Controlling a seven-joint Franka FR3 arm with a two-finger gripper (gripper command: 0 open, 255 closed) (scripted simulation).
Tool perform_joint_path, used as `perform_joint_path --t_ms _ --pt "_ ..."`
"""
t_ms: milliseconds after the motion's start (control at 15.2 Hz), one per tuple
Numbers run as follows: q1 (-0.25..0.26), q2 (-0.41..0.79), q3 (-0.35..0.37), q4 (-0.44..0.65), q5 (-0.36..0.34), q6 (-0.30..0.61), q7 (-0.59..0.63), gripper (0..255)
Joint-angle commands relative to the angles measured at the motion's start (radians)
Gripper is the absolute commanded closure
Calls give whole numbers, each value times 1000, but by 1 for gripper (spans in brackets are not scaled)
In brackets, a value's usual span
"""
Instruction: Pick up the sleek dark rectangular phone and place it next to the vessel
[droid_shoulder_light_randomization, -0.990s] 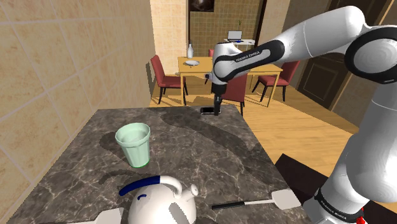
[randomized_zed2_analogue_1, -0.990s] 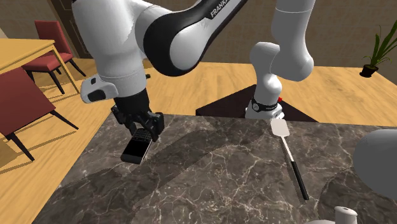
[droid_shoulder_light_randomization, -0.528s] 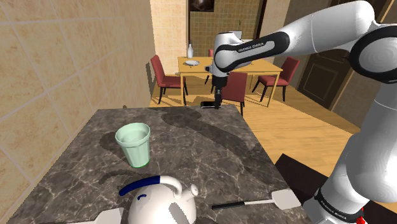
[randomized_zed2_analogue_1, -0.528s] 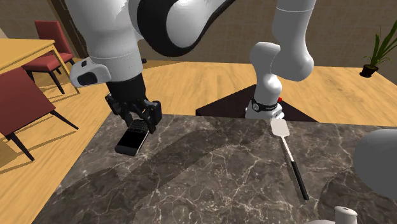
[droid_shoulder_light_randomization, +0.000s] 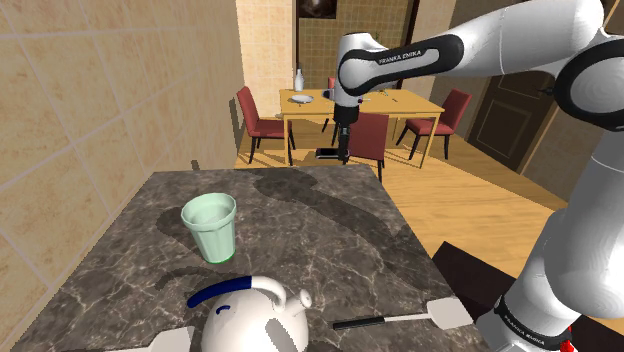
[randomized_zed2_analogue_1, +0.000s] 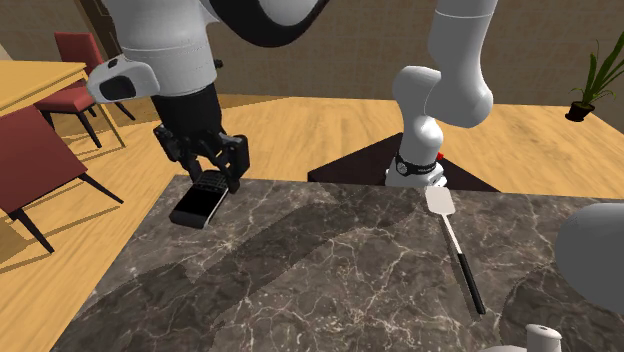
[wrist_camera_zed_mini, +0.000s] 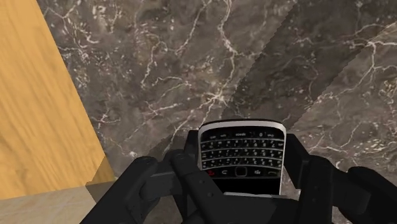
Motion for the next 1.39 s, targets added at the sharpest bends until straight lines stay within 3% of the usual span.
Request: perform_joint_path --t_ms 0,1320 --pt "0 -7 0 20 -1 -27 0 255" --pt "-3 18 -2 321 1 -304 3 255"
